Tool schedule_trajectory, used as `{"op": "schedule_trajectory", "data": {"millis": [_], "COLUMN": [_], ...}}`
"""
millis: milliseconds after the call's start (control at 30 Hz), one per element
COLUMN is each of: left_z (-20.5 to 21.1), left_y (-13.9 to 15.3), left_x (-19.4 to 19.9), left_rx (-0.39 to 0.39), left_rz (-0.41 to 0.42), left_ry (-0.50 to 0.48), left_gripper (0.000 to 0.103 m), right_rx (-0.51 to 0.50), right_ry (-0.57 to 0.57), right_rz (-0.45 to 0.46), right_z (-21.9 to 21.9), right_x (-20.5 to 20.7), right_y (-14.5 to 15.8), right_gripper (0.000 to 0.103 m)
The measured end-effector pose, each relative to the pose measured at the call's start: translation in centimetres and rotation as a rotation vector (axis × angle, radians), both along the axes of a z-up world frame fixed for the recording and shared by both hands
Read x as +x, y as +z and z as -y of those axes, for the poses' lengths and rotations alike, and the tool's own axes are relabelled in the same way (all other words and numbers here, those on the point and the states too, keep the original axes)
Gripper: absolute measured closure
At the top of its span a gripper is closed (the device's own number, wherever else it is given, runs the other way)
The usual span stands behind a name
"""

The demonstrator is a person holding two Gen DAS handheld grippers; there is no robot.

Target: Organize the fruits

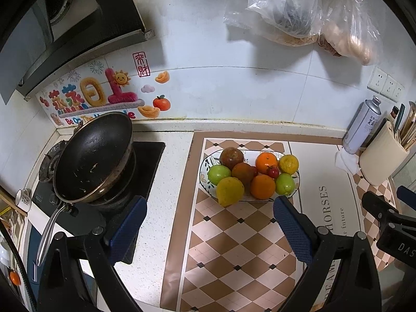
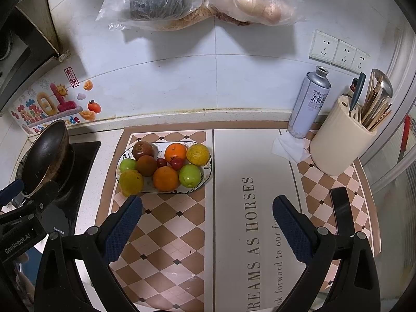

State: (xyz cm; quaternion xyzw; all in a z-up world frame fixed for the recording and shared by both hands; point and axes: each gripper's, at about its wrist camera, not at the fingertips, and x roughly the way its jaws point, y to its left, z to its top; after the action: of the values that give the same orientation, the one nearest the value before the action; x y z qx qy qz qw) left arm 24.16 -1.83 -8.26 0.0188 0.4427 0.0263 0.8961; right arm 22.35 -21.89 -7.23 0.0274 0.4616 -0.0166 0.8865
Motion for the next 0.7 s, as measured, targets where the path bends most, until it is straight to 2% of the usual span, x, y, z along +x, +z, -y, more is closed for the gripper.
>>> {"op": "schedule_trajectory", "data": {"millis": [700], "left_z": [-0.2], "left_y": [0.3], "left_x": [-1.1], "left_rx": [-0.013], "left_rz": [0.007], "left_ry": [-0.006], "left_gripper": [0.003], "right_rx": [-0.001], "right_ry": [0.019], "right_rz": [0.002], "right_z": [-1.9], "right_x": [-1.7], "right_y": [0.6], "right_gripper": [0.001]}}
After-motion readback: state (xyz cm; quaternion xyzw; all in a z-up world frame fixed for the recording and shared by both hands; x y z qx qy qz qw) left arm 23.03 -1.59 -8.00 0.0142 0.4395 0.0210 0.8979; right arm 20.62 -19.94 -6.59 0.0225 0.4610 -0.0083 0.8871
